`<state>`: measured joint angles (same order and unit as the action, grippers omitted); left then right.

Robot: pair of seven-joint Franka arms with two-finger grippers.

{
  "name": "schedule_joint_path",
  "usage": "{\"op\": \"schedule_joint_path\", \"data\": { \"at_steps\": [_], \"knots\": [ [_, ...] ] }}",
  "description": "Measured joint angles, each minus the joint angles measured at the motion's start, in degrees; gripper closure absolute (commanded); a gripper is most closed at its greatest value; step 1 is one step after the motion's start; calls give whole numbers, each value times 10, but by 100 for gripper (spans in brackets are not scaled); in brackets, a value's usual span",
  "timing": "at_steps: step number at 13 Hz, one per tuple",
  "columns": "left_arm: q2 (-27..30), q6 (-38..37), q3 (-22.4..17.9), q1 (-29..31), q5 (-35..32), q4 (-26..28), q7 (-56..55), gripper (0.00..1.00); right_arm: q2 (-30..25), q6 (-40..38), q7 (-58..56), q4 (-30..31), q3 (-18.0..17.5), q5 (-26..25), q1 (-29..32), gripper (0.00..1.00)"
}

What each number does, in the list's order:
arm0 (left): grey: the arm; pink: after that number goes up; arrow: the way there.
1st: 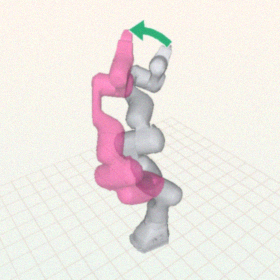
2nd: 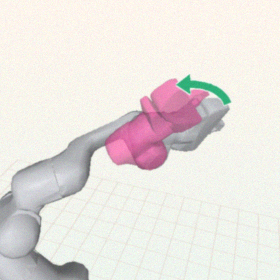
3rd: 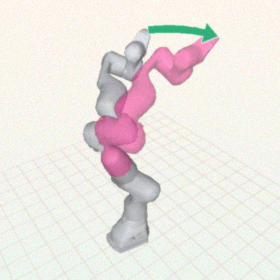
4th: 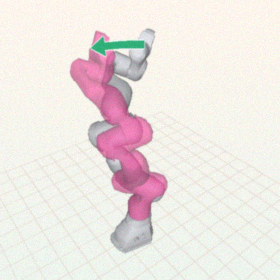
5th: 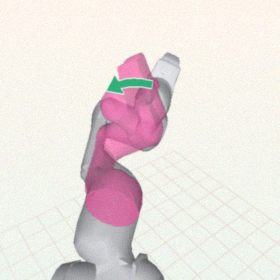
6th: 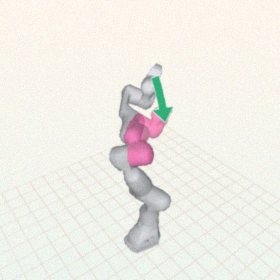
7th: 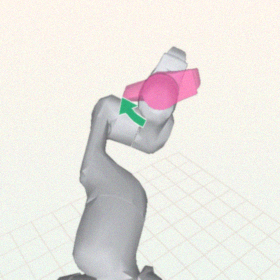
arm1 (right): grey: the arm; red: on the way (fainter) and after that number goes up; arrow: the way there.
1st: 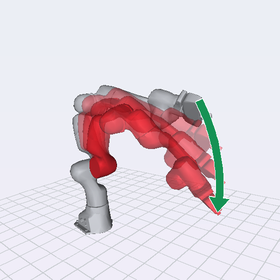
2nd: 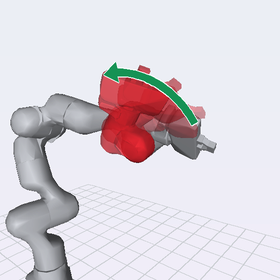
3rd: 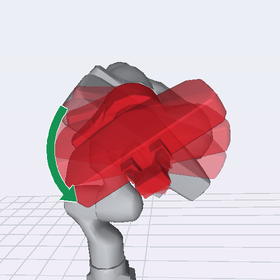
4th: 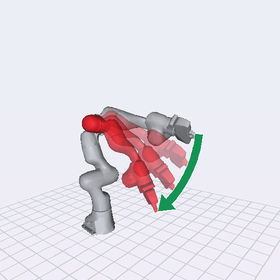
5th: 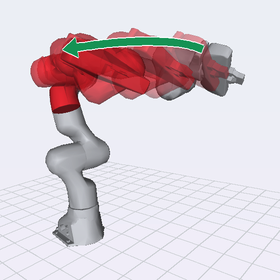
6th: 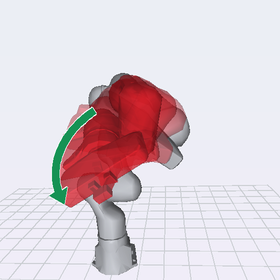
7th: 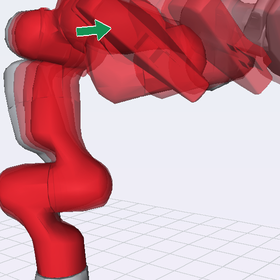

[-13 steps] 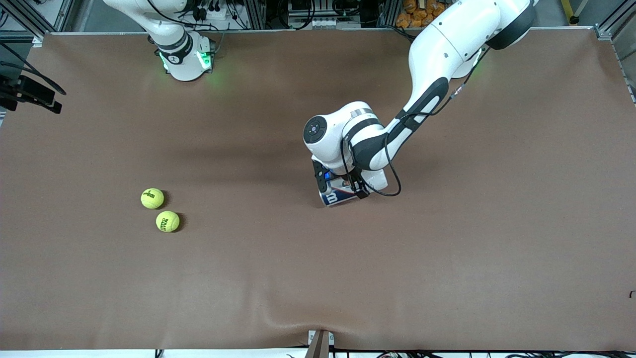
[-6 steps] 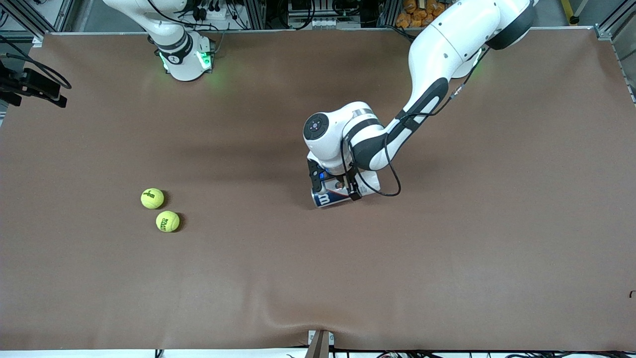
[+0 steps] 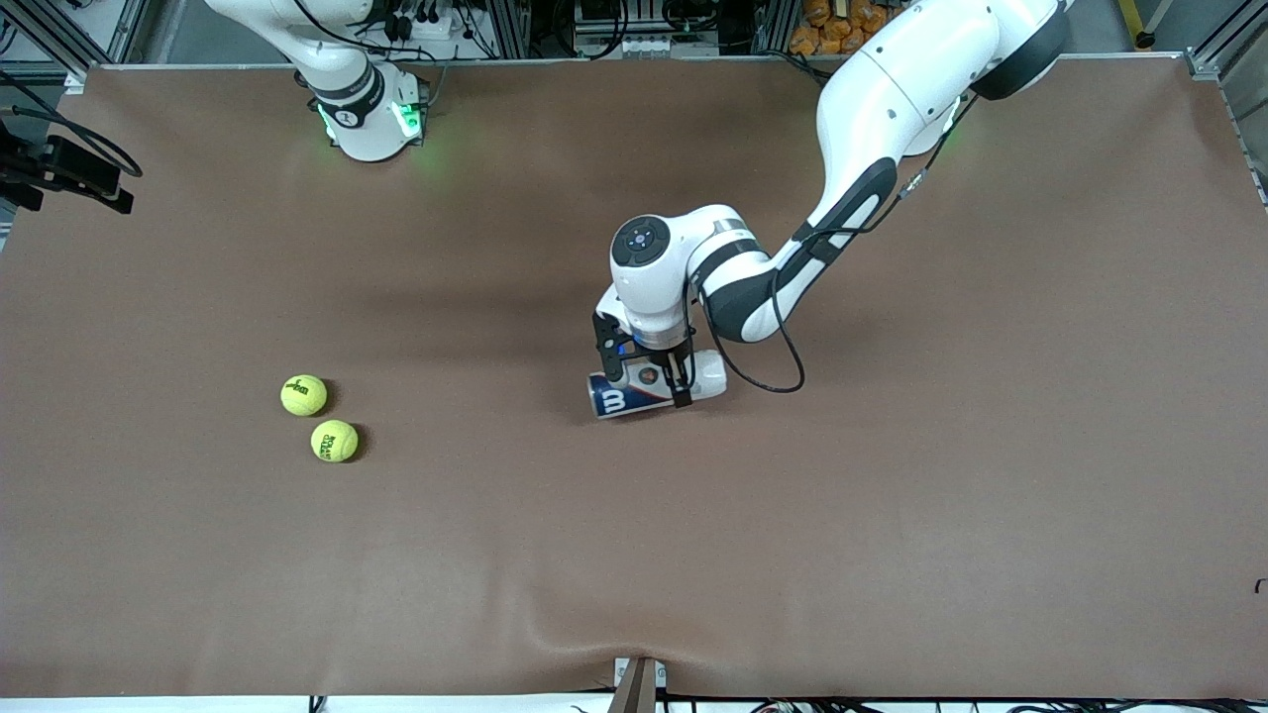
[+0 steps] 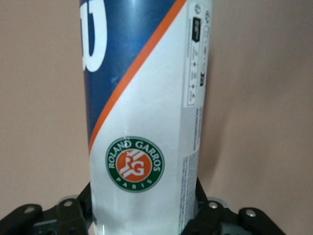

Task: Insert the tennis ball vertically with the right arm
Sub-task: 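Carry the upright can with the left gripper toward the table middle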

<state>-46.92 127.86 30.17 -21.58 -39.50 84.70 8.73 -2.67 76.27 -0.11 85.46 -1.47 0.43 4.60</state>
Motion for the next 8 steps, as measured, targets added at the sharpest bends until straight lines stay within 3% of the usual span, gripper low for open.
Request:
{"op": "schedule_joint_path", "data": {
  "at_steps": [4, 8],
  "knots": [
    [-12, 158, -5, 5, 45, 1, -5, 25, 0, -2, 0, 0, 1, 0, 0, 0],
    [-23, 214, -5, 23, 105, 0, -4, 25, 1, -10, 0, 0, 3, 0, 0, 0]
  ]
}}
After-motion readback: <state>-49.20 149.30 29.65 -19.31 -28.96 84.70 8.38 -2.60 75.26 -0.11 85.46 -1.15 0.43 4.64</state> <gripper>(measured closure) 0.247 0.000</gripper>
